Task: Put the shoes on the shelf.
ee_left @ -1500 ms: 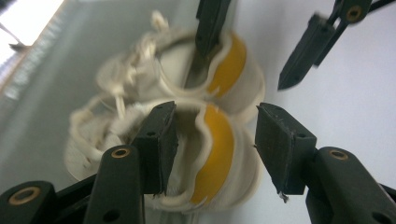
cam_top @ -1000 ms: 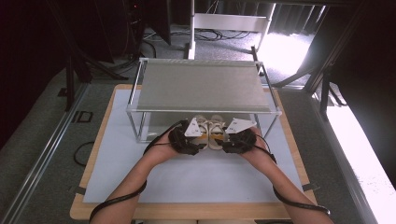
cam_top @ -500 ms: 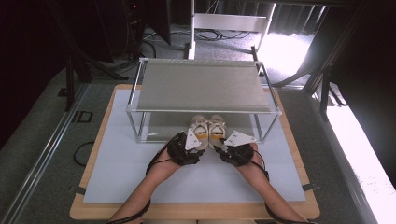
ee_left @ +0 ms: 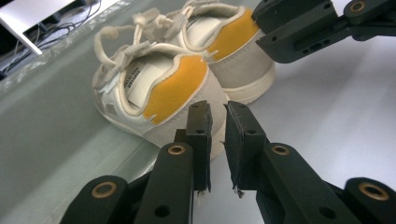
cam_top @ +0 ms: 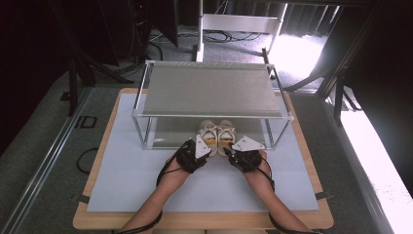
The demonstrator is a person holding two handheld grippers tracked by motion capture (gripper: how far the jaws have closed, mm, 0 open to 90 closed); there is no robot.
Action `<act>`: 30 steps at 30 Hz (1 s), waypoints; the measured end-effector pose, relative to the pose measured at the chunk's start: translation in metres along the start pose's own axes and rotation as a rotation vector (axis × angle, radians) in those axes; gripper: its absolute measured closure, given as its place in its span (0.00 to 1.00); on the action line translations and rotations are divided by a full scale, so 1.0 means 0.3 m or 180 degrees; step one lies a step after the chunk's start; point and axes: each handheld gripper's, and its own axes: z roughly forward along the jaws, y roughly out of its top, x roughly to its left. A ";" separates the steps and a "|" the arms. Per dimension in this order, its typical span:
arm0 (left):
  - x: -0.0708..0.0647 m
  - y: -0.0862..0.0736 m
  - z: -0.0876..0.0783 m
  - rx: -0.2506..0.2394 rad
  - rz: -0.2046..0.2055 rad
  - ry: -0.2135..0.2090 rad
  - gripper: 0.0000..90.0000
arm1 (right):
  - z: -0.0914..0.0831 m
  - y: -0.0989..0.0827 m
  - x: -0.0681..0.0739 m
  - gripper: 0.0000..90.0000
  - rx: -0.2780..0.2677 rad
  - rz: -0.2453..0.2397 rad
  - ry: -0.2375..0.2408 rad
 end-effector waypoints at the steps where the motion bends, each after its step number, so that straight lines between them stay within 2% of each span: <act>1: -0.001 0.000 0.007 0.0004 0.0027 0.0035 0.88 | 0.000 0.002 -0.001 0.79 0.0007 0.0014 -0.0016; 4: 0.003 -0.002 0.023 -0.0014 0.0002 -0.0010 0.88 | 0.001 -0.002 0.010 0.76 -0.0014 -0.0021 -0.0081; 5: 0.002 -0.002 0.024 -0.0021 0.0005 -0.0013 0.88 | -0.002 -0.007 0.014 0.76 -0.0017 -0.0030 -0.0154; 7: 0.004 -0.003 0.026 -0.0035 0.0018 -0.0033 0.88 | -0.001 -0.018 0.014 0.76 0.0019 0.0042 -0.0118; 9: 0.011 -0.003 0.027 -0.0048 0.0027 -0.0069 0.88 | 0.003 -0.028 0.013 0.76 -0.0022 0.0087 -0.0125; 12: 0.020 0.000 0.037 -0.0043 0.0060 -0.0062 0.88 | 0.015 -0.023 0.017 0.76 -0.0010 0.0015 -0.0209; 15: 0.031 0.003 0.051 -0.0054 0.0032 -0.0073 0.88 | 0.031 -0.021 0.003 0.77 -0.0037 0.0066 -0.0202; 19: 0.047 0.004 0.069 -0.0089 0.0084 -0.0089 0.88 | 0.053 -0.012 -0.017 0.77 -0.0008 0.0049 -0.0205; 27: 0.089 0.022 0.119 -0.0060 0.0046 -0.0102 0.88 | 0.111 0.000 -0.052 0.76 0.0015 0.0121 -0.0240; 30: 0.101 0.027 0.139 -0.0007 0.0043 -0.0084 0.88 | 0.132 -0.001 -0.059 0.72 0.0001 0.0143 -0.0224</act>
